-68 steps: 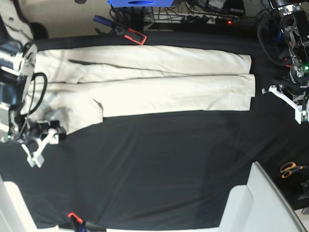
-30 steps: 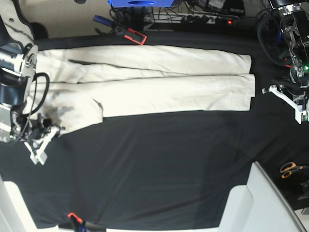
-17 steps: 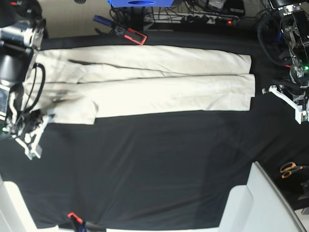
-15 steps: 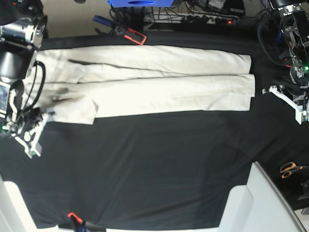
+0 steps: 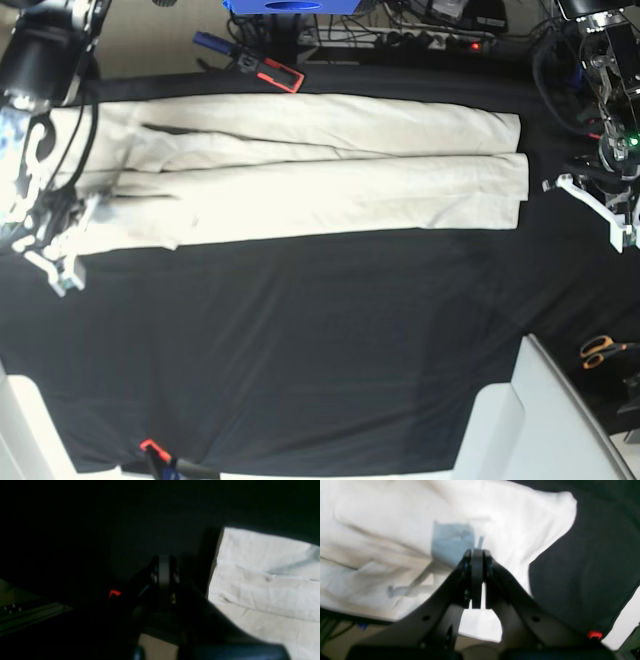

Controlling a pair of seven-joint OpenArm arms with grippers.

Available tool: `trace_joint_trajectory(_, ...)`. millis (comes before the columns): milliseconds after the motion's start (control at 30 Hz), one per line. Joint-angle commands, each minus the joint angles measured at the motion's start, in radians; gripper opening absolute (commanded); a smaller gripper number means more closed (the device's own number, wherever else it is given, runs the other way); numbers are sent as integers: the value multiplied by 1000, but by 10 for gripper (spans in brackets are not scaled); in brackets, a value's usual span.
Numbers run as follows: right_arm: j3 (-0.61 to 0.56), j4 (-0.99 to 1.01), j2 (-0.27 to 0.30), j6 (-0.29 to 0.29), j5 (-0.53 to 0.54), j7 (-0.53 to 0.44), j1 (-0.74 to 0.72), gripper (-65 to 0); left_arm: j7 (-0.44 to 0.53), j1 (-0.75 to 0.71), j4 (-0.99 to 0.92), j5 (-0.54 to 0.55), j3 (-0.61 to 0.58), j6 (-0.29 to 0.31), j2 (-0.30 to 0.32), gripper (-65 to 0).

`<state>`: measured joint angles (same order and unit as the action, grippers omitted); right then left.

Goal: Fold the T-shirt properly
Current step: 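Grasp the shirt end near the right gripper and tuck it inward, then grasp the shirt end near the left gripper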

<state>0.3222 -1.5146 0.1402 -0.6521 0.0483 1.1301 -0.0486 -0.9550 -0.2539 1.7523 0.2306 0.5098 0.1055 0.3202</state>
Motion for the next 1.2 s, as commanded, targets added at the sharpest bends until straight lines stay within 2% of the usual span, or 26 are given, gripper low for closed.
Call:
trace_joint_trajectory(0,2,-33,12,1,0,-5,-3,-644,18,8,15,-6,8,-5,20,-650)
trace_joint_trajectory(133,10,-43,-6,1,0,8,43,-644,18,8,11,-6,8,-5,20,-650)
trace_joint_trajectory(267,91,-94,-44,-1,0,15,83,-644,18,8,11,-6,8,-5,20,-650)
trace_joint_trajectory(467,99,-172,-66,-1,0,14,164,-644,18,8,13,-6,3,-5,20,-650)
trace_joint_trajectory(667,99,-177,-103,1,0,6,189,-644,18,8,16,-6,0,-5,20,-650)
trace_joint_trajectory(867,99,-177,-110,4,-1,14,189,-632,18,8,16,-6,6,-5,20,-650)
trace_joint_trajectory(933,102,-177,-110,4,-3,15,191,-590,18,8,15,-6,6,-5,20,-650)
trace_joint_trajectory(967,114,-177,-110,4,-3,23,192,-549,18,8,13,-6,6,-5,20,-650)
trace_joint_trajectory(1133,209,-231,-129,4,-3,55,197,-287,18,6,16,-4,6,-5,20,-650)
trace_joint_trajectory(1167,231,-260,-132,4,-3,55,198,-249,18,6,18,-3,6,-5,20,-597)
